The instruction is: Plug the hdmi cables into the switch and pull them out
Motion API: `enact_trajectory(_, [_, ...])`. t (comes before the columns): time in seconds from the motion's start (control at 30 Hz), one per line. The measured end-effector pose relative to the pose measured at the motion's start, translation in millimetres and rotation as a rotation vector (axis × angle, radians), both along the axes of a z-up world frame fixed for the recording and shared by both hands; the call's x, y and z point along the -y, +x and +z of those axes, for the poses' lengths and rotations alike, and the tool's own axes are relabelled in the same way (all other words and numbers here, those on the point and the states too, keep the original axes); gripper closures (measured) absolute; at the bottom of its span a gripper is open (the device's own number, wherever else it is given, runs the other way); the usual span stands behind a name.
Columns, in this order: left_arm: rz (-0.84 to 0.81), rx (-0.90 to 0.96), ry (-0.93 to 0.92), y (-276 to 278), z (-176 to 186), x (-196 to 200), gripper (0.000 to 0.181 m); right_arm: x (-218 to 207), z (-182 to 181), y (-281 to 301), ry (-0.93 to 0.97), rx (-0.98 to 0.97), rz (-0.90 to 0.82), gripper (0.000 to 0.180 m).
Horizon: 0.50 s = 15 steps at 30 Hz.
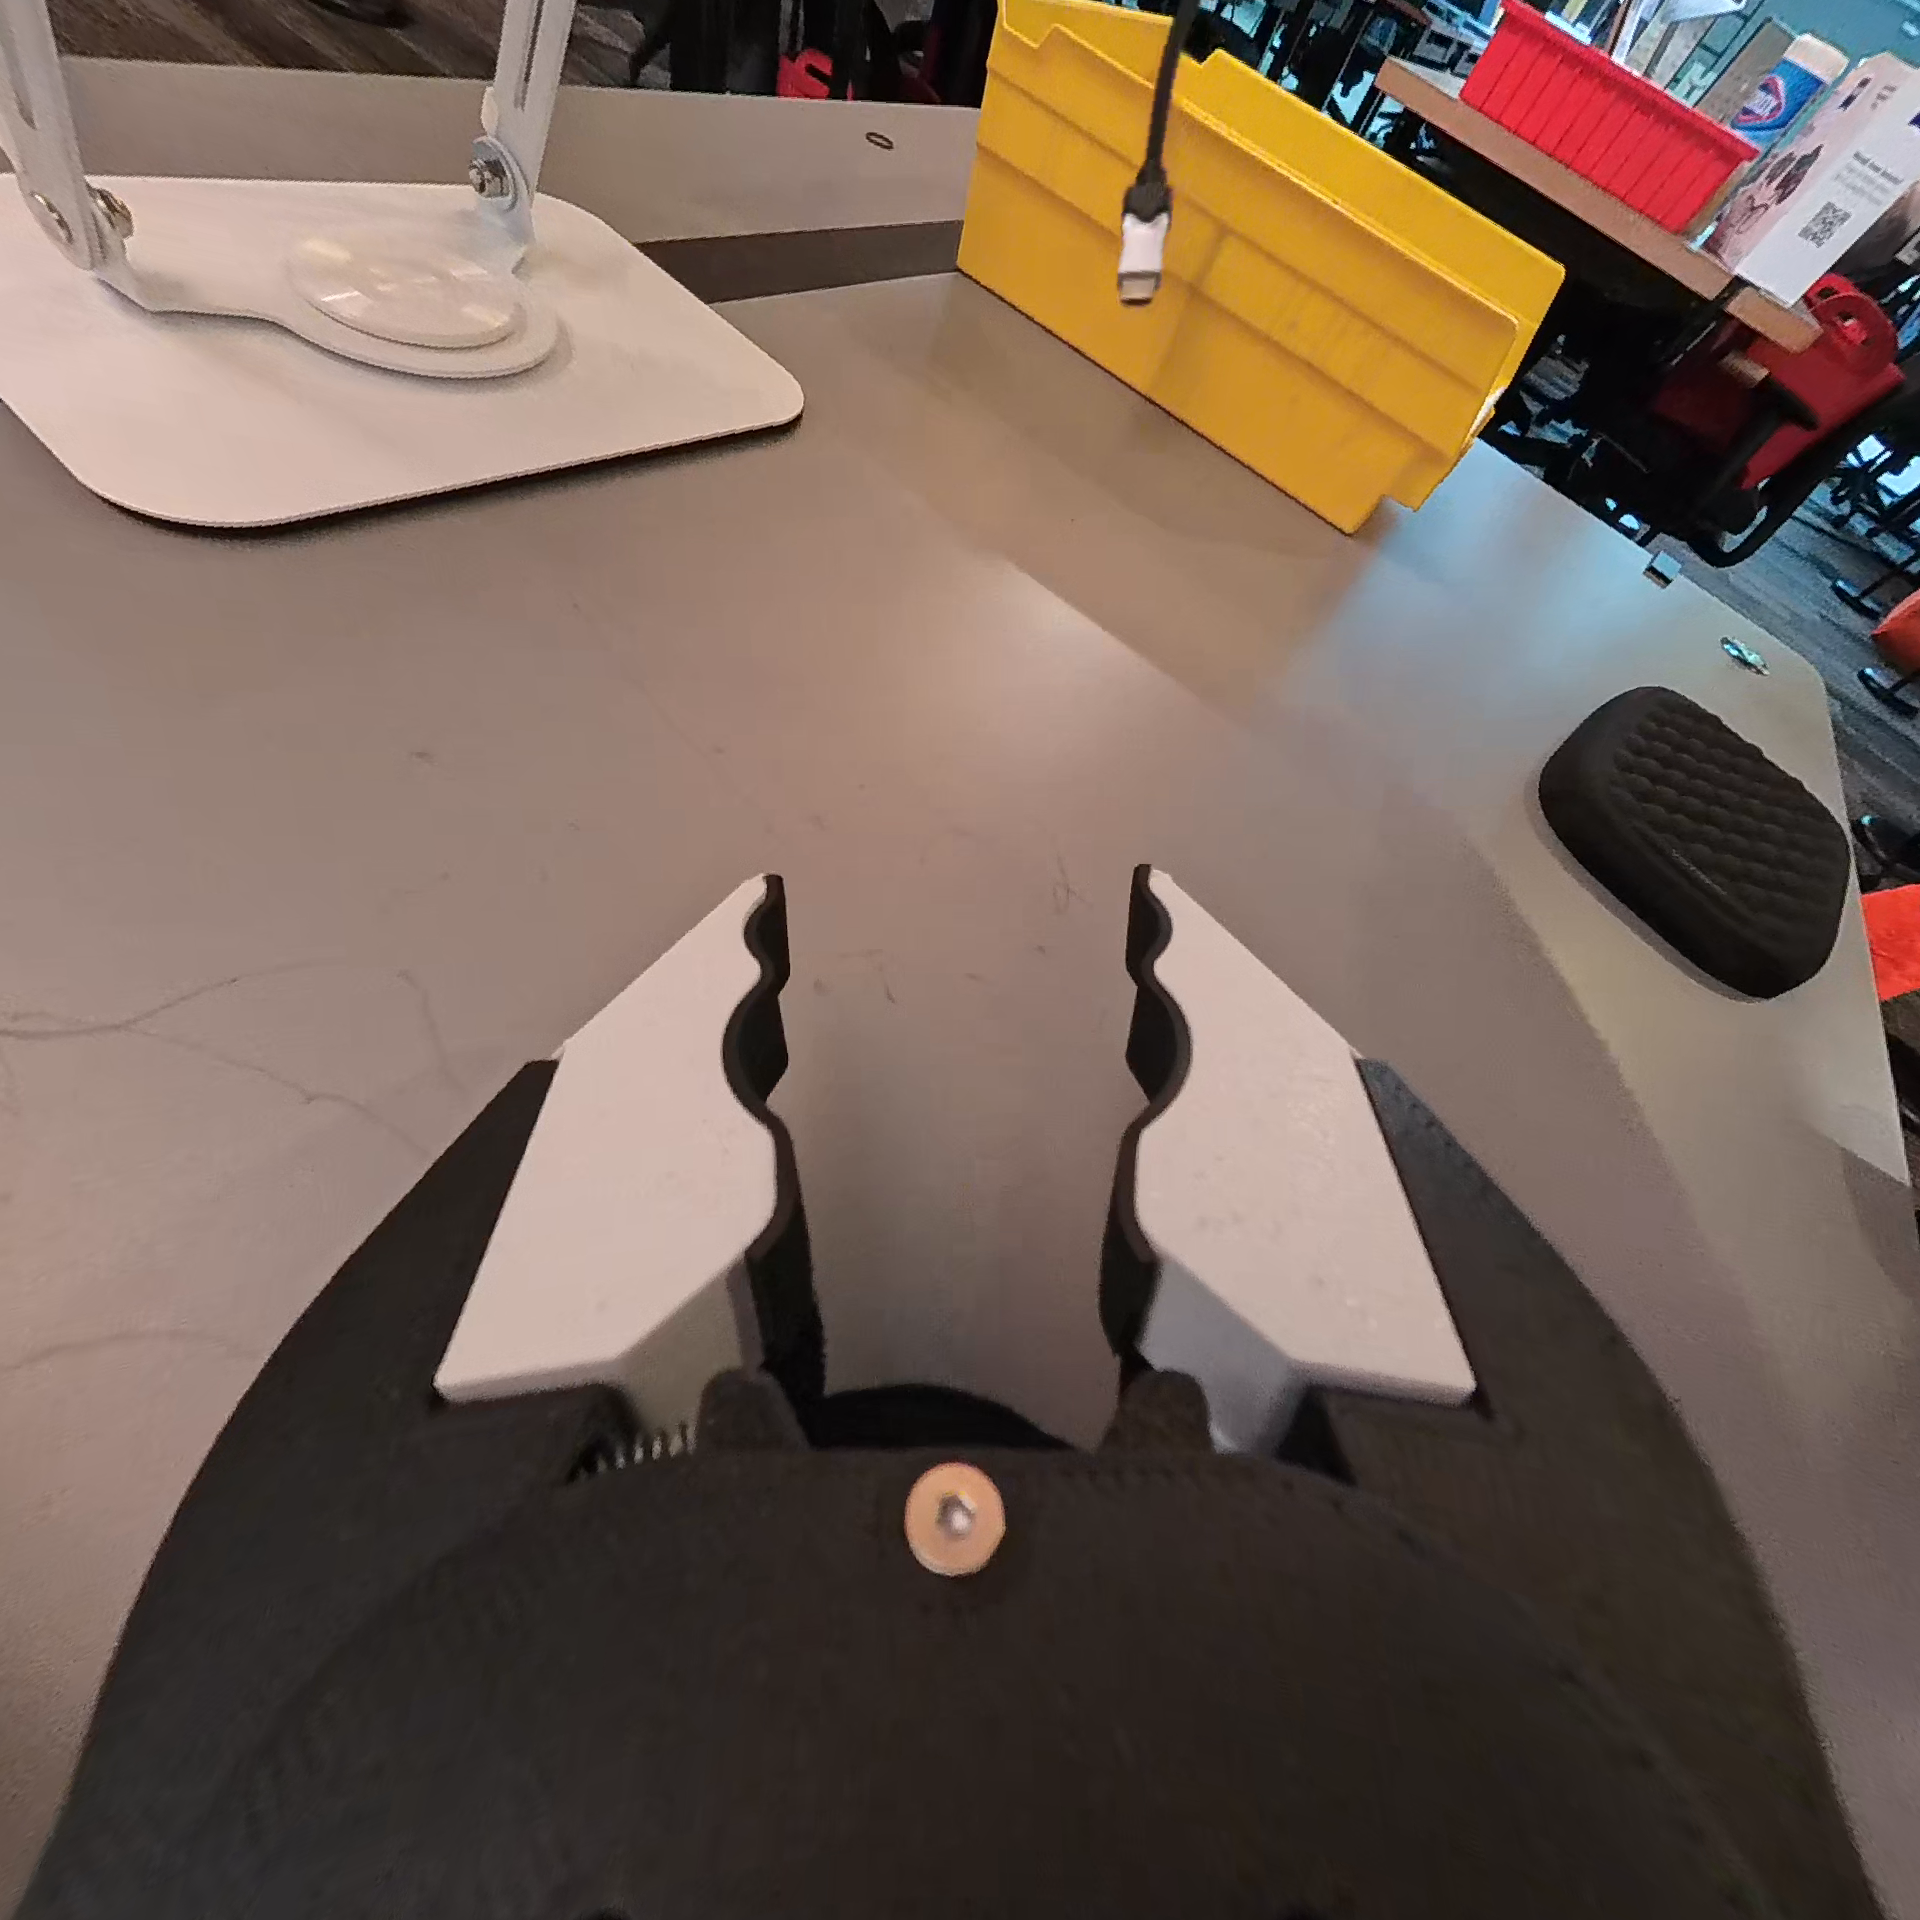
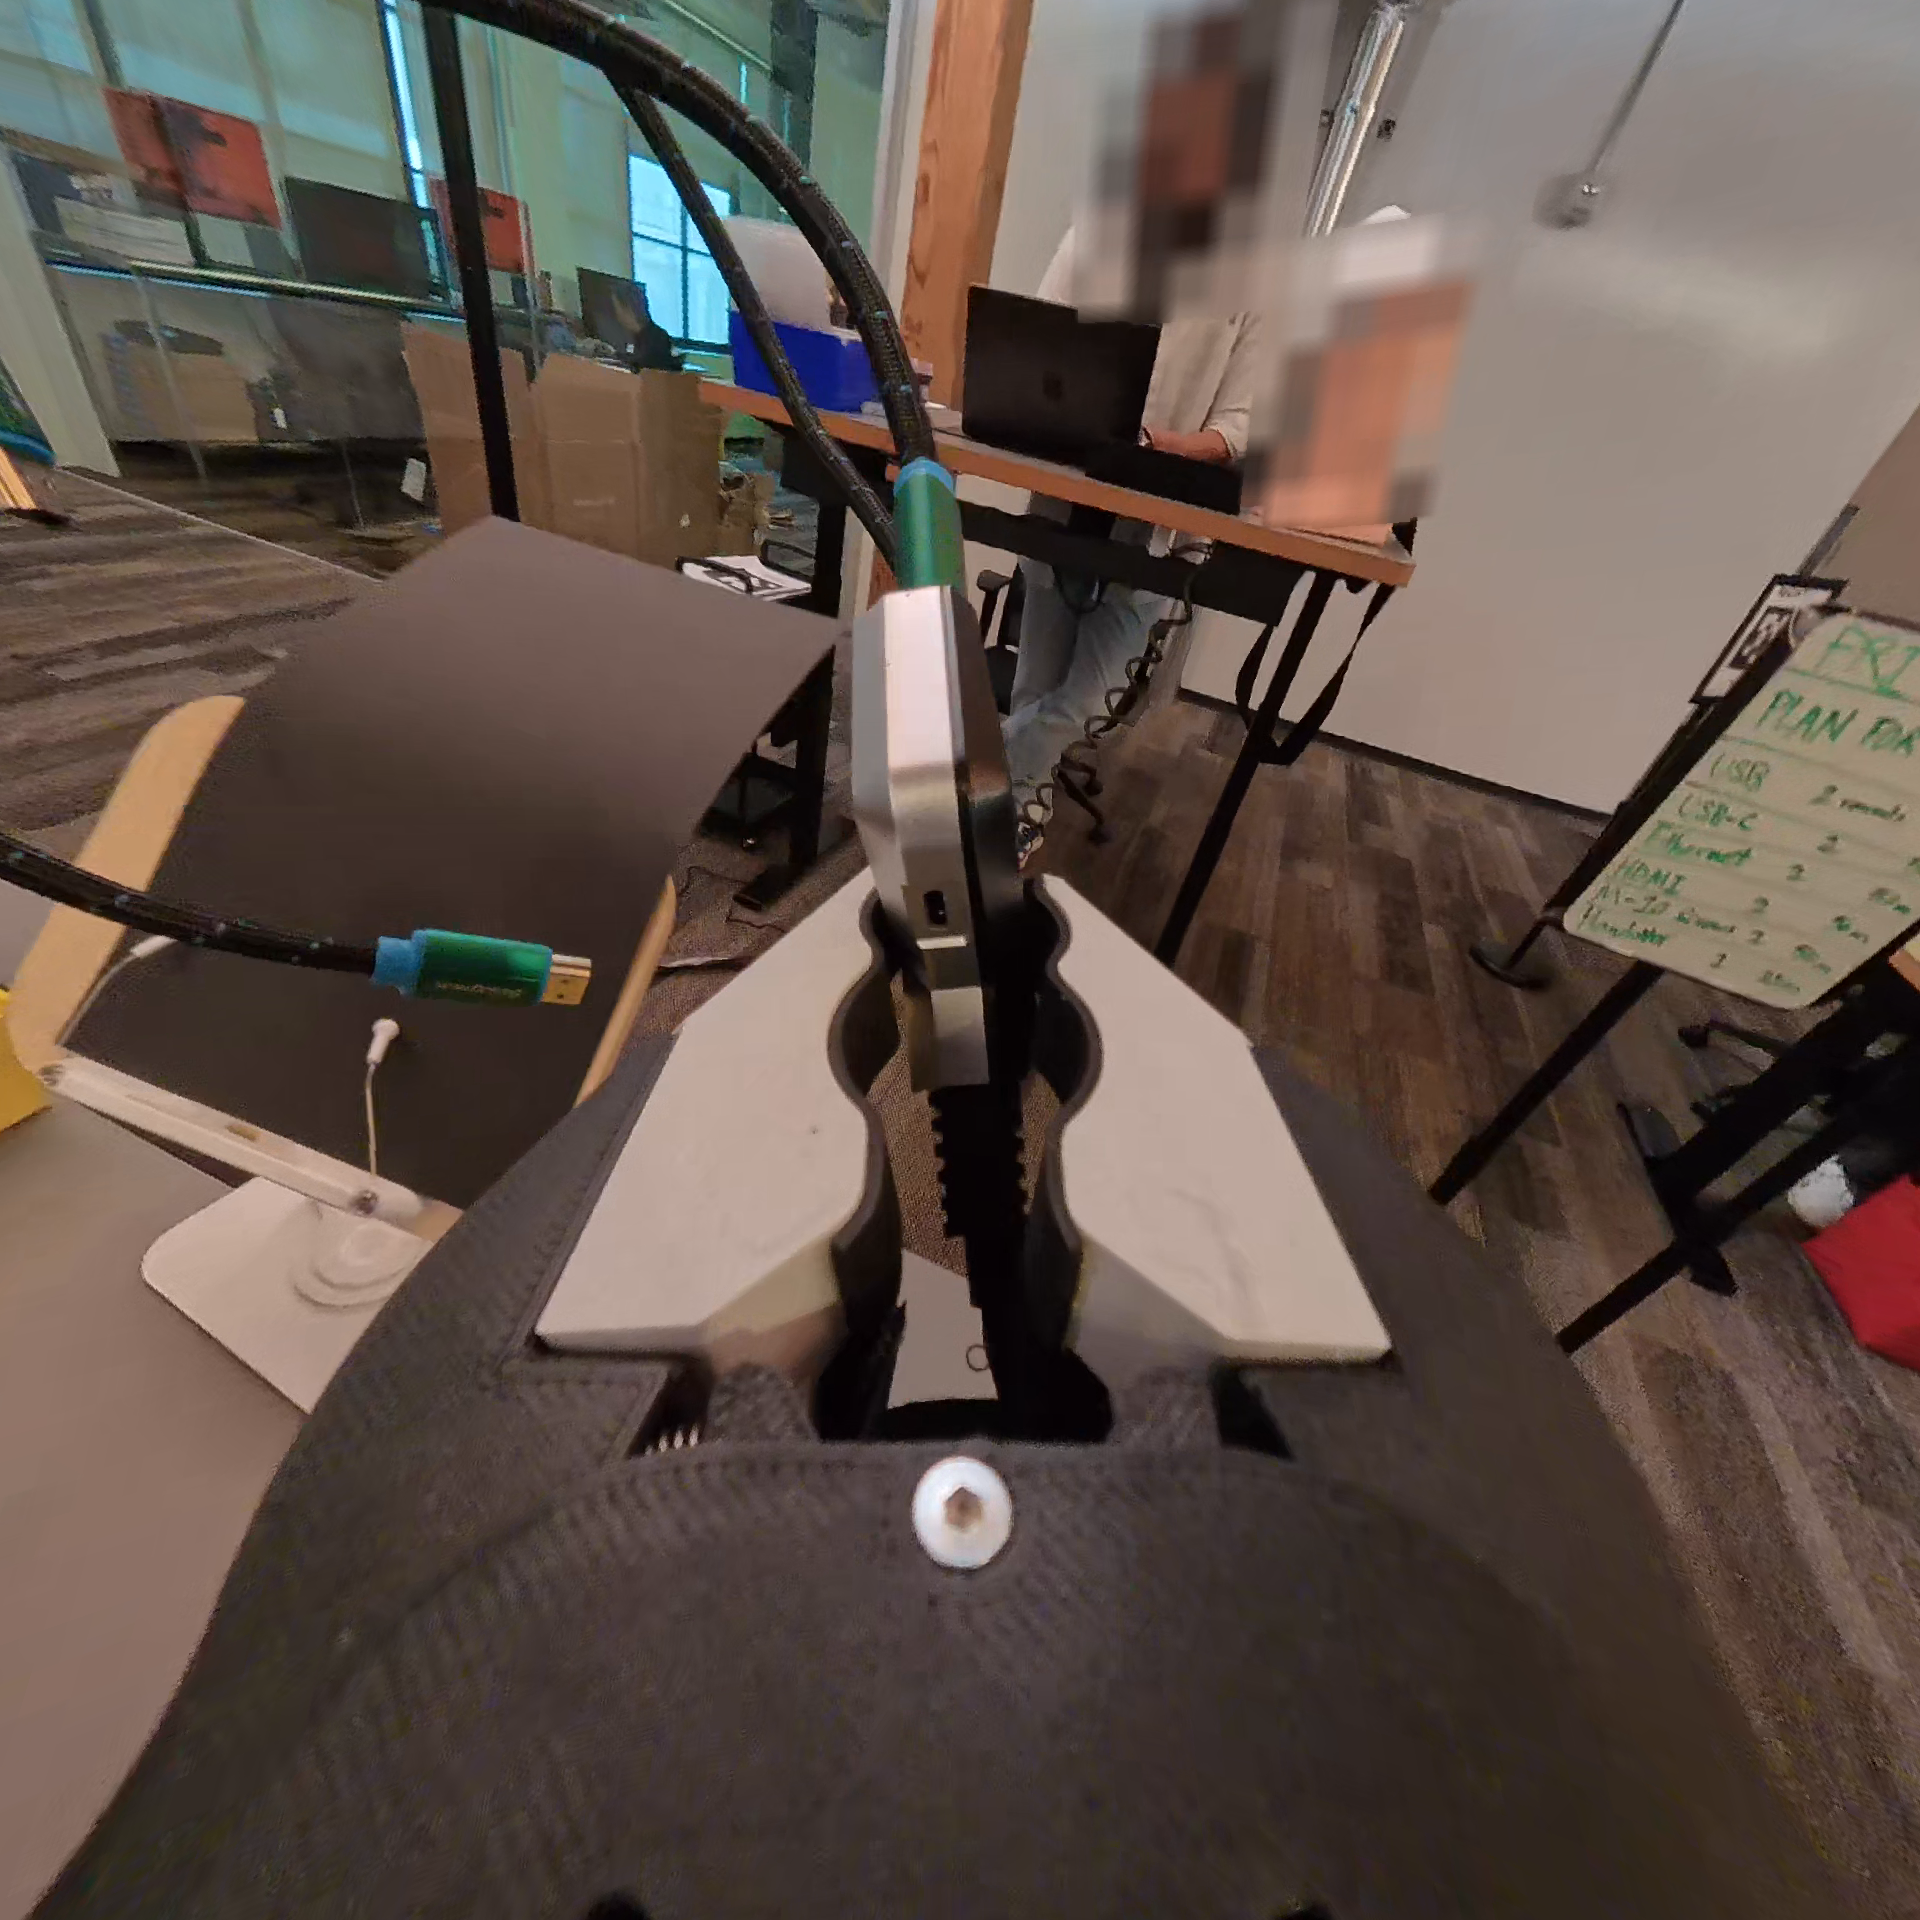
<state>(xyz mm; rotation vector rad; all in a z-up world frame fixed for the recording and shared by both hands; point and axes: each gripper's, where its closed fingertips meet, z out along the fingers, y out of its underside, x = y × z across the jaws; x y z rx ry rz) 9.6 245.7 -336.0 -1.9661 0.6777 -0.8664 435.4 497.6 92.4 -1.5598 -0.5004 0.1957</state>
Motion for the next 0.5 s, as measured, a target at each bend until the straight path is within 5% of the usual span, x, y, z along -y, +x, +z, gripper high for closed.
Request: enact_trajectory(0.5, [0.008,-0.019,0.010,0,-2,0,0.119,-21,-182,59,-0.163,-0.189,-0.031,0.160])
